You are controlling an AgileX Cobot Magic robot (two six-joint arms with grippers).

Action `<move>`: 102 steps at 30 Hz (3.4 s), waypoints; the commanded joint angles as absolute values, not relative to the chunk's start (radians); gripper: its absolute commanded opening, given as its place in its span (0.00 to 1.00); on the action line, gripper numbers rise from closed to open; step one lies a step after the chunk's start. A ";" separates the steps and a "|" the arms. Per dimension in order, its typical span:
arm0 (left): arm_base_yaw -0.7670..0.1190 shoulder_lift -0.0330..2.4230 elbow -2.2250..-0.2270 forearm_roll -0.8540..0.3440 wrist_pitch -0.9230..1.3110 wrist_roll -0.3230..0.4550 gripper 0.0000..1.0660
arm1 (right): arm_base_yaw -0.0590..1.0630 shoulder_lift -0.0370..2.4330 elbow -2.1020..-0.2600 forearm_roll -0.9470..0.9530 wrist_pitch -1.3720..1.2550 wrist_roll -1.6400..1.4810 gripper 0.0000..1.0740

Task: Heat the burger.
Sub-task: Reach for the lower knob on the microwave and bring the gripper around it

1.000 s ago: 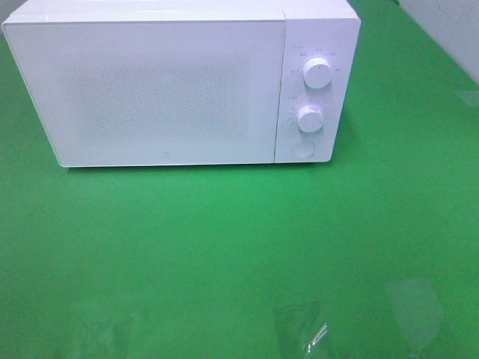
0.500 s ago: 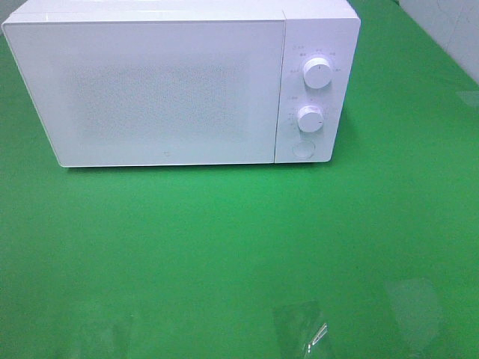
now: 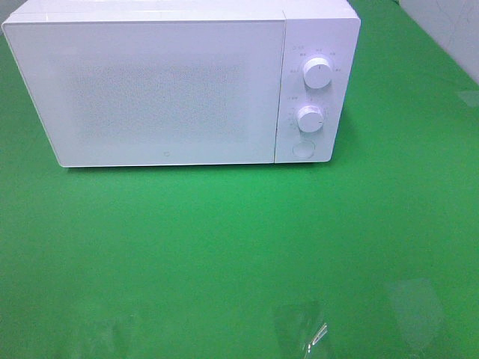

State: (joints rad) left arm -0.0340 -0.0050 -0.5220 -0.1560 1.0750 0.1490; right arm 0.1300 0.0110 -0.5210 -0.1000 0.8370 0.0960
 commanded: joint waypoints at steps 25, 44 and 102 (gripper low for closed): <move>-0.029 -0.030 -0.518 -0.157 1.069 0.146 0.92 | 0.131 0.461 -0.319 -0.104 -0.110 0.092 0.70; -0.029 -0.030 -0.518 -0.157 1.069 0.146 0.92 | 0.131 0.918 -0.319 -0.103 -0.570 0.068 0.70; -0.029 -0.029 -0.518 -0.157 1.069 0.146 0.92 | 0.735 1.873 -0.520 0.693 -1.432 -0.238 0.70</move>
State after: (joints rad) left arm -0.0340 -0.0050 -0.5220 -0.1560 1.0750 0.1500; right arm 0.7330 1.8620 -0.4930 0.6920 -1.2060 -0.2300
